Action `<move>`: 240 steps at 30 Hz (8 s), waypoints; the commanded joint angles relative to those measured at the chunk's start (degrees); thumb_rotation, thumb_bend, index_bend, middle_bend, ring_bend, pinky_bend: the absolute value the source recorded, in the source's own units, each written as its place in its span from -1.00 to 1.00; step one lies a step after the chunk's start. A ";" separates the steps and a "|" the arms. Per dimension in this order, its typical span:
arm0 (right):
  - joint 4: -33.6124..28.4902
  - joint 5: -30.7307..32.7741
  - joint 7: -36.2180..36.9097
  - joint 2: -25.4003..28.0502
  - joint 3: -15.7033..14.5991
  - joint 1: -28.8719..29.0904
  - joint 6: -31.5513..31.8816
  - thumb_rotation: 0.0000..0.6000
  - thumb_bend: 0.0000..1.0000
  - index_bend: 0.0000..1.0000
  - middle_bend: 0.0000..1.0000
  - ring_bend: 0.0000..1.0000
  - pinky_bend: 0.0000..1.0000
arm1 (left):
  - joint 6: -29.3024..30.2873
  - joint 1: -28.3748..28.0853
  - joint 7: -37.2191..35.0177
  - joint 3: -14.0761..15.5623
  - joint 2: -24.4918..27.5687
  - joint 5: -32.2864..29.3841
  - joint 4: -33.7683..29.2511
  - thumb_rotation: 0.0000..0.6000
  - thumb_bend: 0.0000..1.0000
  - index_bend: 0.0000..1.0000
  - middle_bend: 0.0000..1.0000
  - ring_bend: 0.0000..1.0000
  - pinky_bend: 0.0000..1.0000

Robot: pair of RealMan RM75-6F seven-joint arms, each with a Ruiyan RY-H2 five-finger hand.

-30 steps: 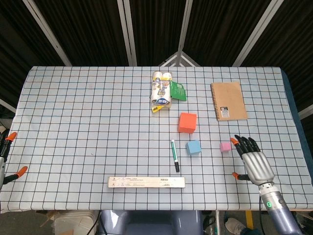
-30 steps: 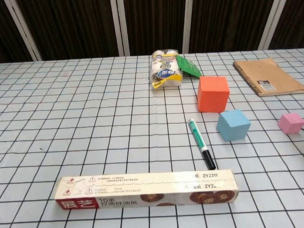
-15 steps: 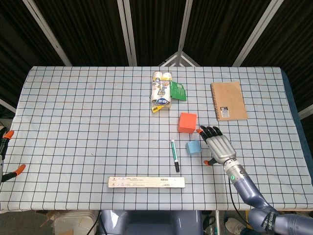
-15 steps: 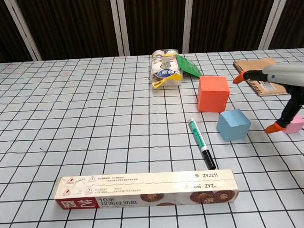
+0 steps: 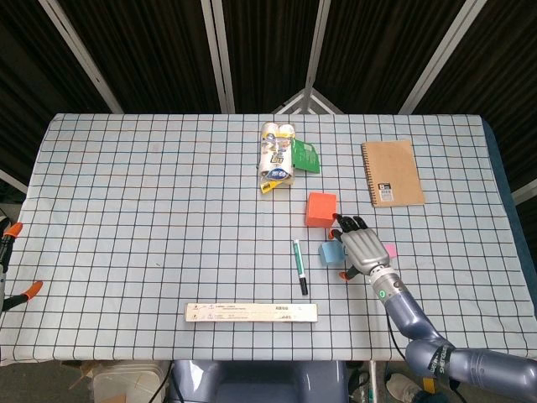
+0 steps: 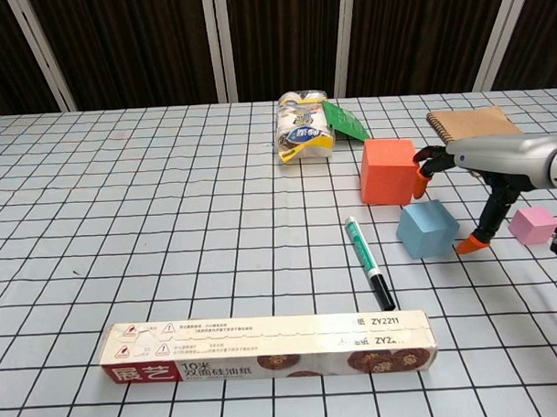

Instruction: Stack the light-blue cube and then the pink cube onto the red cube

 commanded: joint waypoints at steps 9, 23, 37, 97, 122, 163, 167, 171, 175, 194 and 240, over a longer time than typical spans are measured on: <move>1.82 -0.08 2.01 -0.92 -0.81 1.06 0.05 1.00 -0.50 -0.25 -1.00 -1.00 -1.00 | -0.40 -0.19 0.32 -0.10 -0.10 -0.39 0.01 1.00 -0.67 -0.92 -1.00 -1.00 -1.00; 3.12 -1.62 4.53 -1.79 -1.92 1.08 1.13 1.00 -0.38 -0.19 -1.00 -1.00 -1.00 | -0.39 -0.19 0.42 -0.08 -0.09 -0.45 -0.05 1.00 -0.67 -0.92 -1.00 -1.00 -1.00; -5.57 -0.36 0.63 5.05 -1.17 0.34 7.56 1.00 -0.37 -0.17 -1.00 -1.00 -1.00 | -0.27 -0.03 -0.83 -0.07 0.36 -0.41 -0.08 1.00 -0.68 -0.92 -1.00 -1.00 -1.00; 11.17 56.73 -32.68 -6.75 13.43 32.56 15.17 1.00 -0.25 -0.06 -1.00 -1.00 -1.00 | -4.92 -1.66 -5.29 -2.21 1.52 -5.97 1.93 1.00 -0.68 -0.92 -1.00 -1.00 -1.00; 12.58 57.03 -33.41 -7.60 14.03 32.04 13.56 1.00 -0.25 -0.06 -1.00 -1.00 -1.00 | -4.95 -1.81 -4.97 -2.17 1.44 -6.13 1.97 1.00 -0.67 -0.92 -1.00 -1.00 -1.00; 8.07 57.87 -34.53 -4.72 12.94 31.21 11.98 1.00 -0.24 -0.63 -1.00 -1.00 -1.00 | -4.72 -1.81 -4.54 -2.18 1.35 -6.32 1.81 1.00 -0.67 -0.92 -1.00 -1.00 -1.00; 5.21 56.22 -33.18 -3.18 12.73 30.33 12.54 1.00 -0.25 -0.73 -1.00 -1.00 -1.00 | -4.76 -1.87 -4.40 -2.12 1.31 -6.18 1.84 1.00 -0.67 -0.92 -1.00 -1.00 -1.00; 1.62 53.48 -31.03 -0.94 12.38 28.68 13.36 1.00 -0.29 -0.79 -1.00 -1.00 -1.00 | -4.77 -1.88 -4.25 -2.07 1.24 -6.17 1.85 1.00 -0.67 -0.92 -1.00 -1.00 -1.00; -4.49 48.30 -27.35 3.41 10.84 24.98 14.59 1.00 -0.29 -0.83 -1.00 -1.00 -1.00 | -4.61 -1.87 -4.00 -2.02 1.17 -6.01 1.70 1.00 -0.67 -0.92 -1.00 -1.00 -1.00; -10.54 16.37 -5.56 11.58 -4.59 2.91 12.73 1.00 -0.29 -0.52 -1.00 -1.00 -1.00 | -3.97 -1.84 -1.89 -1.66 0.61 -5.44 0.57 1.00 -0.68 -0.92 -1.00 -1.00 -1.00; 8.76 10.03 6.20 3.33 -5.48 -0.02 -0.16 1.00 -0.29 -0.20 -1.00 -1.00 -1.00 | -3.24 -1.86 3.06 -1.88 -0.99 -6.40 -0.01 1.00 -0.67 -0.92 -1.00 -1.00 -1.00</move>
